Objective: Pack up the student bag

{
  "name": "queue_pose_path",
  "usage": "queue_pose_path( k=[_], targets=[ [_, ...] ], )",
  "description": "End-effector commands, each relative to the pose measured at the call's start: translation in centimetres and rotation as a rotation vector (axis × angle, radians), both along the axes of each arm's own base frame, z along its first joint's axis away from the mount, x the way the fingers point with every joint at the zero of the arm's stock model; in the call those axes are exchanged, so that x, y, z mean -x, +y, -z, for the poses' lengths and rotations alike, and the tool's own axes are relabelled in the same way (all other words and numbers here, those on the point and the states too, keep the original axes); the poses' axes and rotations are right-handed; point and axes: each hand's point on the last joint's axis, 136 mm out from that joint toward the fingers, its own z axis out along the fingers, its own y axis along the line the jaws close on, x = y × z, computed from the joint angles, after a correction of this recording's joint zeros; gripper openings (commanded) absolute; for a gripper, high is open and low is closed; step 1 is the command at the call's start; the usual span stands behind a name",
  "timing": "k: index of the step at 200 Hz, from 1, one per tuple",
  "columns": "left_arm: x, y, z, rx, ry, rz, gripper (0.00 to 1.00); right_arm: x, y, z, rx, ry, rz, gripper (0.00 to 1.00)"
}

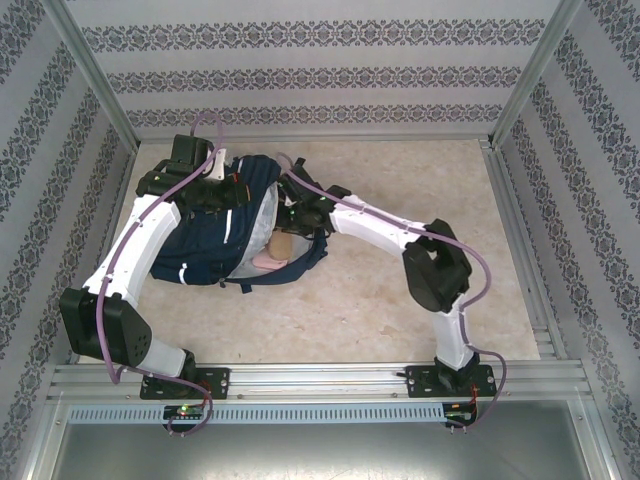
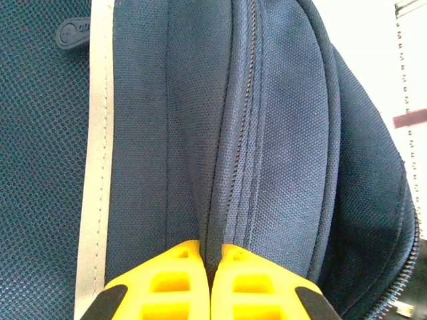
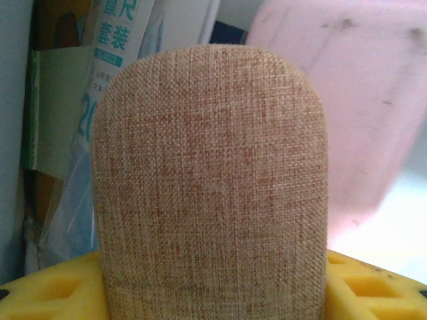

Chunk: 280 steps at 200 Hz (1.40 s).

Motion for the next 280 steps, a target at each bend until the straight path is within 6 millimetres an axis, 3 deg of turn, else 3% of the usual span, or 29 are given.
queue_pose_path(
  k=[1,13,42,68,90,136,166,177,195,215,251,280],
  targets=[
    [-0.4,-0.7,-3.8,0.091,-0.120,0.014,0.00,-0.8,2.5,-1.0,-0.042,0.005,-0.006,0.53],
    [-0.4,-0.7,-3.7,0.089,-0.119,0.013,0.00,-0.8,2.8,-0.3,-0.022,0.030,-0.004,0.56],
    [-0.3,-0.5,-3.7,0.084,-0.120,0.008,0.00,-0.8,2.6,0.3,0.015,0.033,-0.005,0.79],
    [-0.5,-0.4,-3.4,0.082,-0.113,0.007,0.00,-1.2,1.4,-0.7,0.004,0.003,0.015,0.85],
    [-0.6,-0.5,-3.1,0.086,-0.104,0.010,0.00,-1.7,-0.1,-1.6,0.000,-0.018,0.037,0.98],
    [-0.8,-0.4,-2.0,0.074,-0.080,0.007,0.00,-1.9,-4.2,-3.1,0.012,-0.061,0.093,0.98],
    [-0.8,-0.8,0.1,0.097,-0.028,0.010,0.03,-1.5,-7.7,-3.0,0.048,-0.076,0.146,0.98],
    [-0.7,-1.0,0.8,0.108,-0.011,0.013,0.09,-1.2,-9.0,-2.8,0.058,-0.074,0.167,0.98],
    [-0.6,-1.3,2.2,0.122,0.026,0.012,0.42,-0.8,-10.6,-2.7,0.065,-0.080,0.192,0.98],
    [-0.2,-0.9,2.5,0.107,0.039,-0.007,0.57,-0.3,-11.8,-3.0,0.084,-0.102,0.211,0.98],
    [1.4,1.5,2.2,0.034,0.037,-0.091,0.66,0.4,-13.6,-3.8,0.134,-0.172,0.243,0.98],
    [4.0,5.1,3.8,-0.054,0.083,-0.239,0.68,1.1,-12.5,-3.8,0.133,-0.189,0.187,0.98]
  ],
)
